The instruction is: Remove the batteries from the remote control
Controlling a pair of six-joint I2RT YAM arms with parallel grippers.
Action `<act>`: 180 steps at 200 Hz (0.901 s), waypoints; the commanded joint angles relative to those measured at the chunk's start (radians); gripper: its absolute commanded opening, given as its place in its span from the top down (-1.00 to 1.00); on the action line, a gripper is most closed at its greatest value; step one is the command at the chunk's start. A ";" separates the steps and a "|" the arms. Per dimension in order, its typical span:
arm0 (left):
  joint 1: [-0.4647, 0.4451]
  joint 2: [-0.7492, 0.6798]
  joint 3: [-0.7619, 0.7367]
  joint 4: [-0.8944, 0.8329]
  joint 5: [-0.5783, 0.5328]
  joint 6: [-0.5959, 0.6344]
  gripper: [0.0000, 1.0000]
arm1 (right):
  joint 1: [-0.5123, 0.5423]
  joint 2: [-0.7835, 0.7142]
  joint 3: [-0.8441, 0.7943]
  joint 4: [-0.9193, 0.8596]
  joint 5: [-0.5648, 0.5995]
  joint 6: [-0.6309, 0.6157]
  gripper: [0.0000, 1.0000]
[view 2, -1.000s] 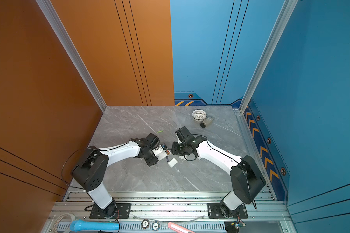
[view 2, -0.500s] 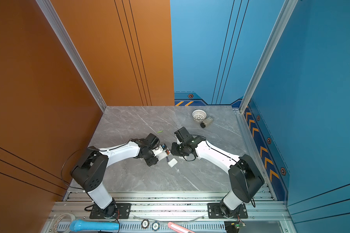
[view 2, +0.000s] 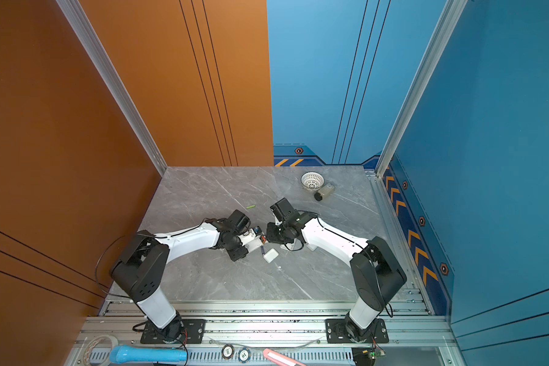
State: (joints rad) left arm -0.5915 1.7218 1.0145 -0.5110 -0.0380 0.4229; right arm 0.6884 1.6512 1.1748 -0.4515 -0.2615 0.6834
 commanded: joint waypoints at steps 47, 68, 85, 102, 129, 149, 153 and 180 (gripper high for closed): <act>0.002 -0.016 -0.052 0.022 -0.161 0.029 1.00 | 0.002 0.023 0.018 -0.182 -0.002 -0.039 1.00; 0.004 -0.020 -0.052 0.025 -0.183 0.029 1.00 | 0.005 0.037 0.037 -0.242 -0.006 -0.053 1.00; 0.007 -0.024 -0.052 0.029 -0.190 0.031 1.00 | 0.005 0.032 0.039 -0.270 -0.015 -0.057 1.00; 0.008 -0.028 -0.053 0.036 -0.194 0.030 1.00 | 0.004 0.023 0.041 -0.288 0.001 -0.064 1.00; 0.006 -0.027 -0.052 0.042 -0.228 0.028 1.00 | 0.001 0.039 0.068 -0.349 -0.012 -0.071 1.00; 0.008 -0.036 -0.056 0.055 -0.254 0.028 1.00 | 0.005 0.027 0.074 -0.372 -0.016 -0.076 1.00; 0.009 -0.036 -0.054 0.056 -0.249 0.029 1.00 | 0.005 0.023 0.073 -0.370 -0.013 -0.076 1.00; 0.012 -0.028 -0.051 0.054 -0.250 0.026 1.00 | 0.001 0.010 0.085 -0.371 -0.014 -0.071 1.00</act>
State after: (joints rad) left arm -0.6033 1.6939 0.9825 -0.4622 -0.1551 0.4747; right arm 0.6880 1.6619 1.2579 -0.6353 -0.2810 0.6239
